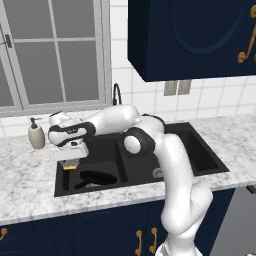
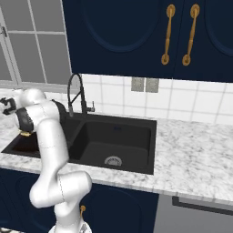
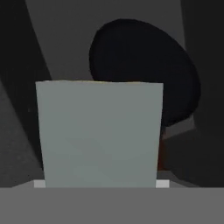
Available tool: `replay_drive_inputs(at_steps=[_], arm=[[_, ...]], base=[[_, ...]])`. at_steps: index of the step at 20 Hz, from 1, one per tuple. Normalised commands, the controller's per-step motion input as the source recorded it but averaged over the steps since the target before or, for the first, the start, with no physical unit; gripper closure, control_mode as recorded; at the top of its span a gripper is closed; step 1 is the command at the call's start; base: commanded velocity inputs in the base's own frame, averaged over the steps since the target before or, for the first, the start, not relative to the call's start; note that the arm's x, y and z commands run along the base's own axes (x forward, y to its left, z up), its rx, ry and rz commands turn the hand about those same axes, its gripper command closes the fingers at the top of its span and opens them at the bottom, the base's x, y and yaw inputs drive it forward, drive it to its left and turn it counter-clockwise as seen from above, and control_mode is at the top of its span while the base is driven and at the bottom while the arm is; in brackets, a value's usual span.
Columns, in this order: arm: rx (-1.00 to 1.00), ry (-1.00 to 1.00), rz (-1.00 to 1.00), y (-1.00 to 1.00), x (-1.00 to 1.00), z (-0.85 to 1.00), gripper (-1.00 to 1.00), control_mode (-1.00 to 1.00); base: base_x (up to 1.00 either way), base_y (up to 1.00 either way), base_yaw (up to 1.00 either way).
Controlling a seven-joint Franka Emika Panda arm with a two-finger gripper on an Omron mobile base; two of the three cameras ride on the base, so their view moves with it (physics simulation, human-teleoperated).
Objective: Pick the pan and sponge and place them into the sink. Then turn on the water.
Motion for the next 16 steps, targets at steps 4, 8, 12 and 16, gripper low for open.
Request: replay_drive_inputs(at_steps=[4,8,12,16], arm=[[0.20,-0.06,0.00,-0.94,0.04,-0.17,1.00,-1.00],[0.01,0.01,0.00,-0.13,0.37,-0.25,1.00,-1.00],[0.03,0.00,0.00,0.01,0.23,-0.28,1.00,-1.00],[0.03,0.00,0.00,0.00,0.11,-0.16,1.00,-1.00]], base=[[0.00,0.00,0.00],[0.00,0.00,0.00],[0.00,0.00,0.00],[0.00,0.00,0.00]])
